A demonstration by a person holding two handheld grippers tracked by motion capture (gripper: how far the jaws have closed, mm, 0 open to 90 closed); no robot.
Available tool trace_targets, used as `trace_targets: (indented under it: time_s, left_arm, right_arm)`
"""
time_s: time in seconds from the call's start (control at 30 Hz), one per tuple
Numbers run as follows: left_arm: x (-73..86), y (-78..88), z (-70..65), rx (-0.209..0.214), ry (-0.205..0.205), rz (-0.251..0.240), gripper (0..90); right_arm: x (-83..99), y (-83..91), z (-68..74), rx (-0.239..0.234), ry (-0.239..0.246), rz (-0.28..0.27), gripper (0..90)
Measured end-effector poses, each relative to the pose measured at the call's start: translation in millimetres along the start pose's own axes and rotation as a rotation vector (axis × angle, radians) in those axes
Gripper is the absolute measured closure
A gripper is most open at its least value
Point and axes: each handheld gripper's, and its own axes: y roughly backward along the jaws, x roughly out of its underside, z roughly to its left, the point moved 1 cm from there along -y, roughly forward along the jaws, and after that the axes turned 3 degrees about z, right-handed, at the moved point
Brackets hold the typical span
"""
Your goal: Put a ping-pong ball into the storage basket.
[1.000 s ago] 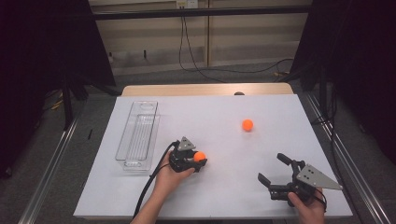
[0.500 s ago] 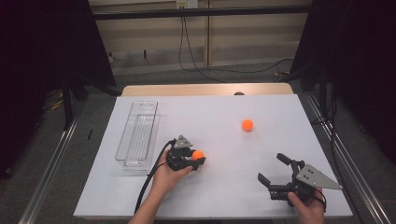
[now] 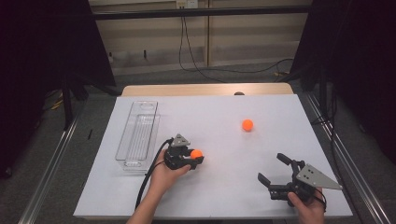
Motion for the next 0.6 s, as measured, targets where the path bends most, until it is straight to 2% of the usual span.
trace_targets:
  time_s: [0.6]
  left_arm:
    - [-5.0, 10.1, 3.3, -0.014, 0.007, 0.001, 50.9]
  right_arm:
    - [0.0, 0.4, -1.0, 0.002, -0.002, -0.002, 2.0]
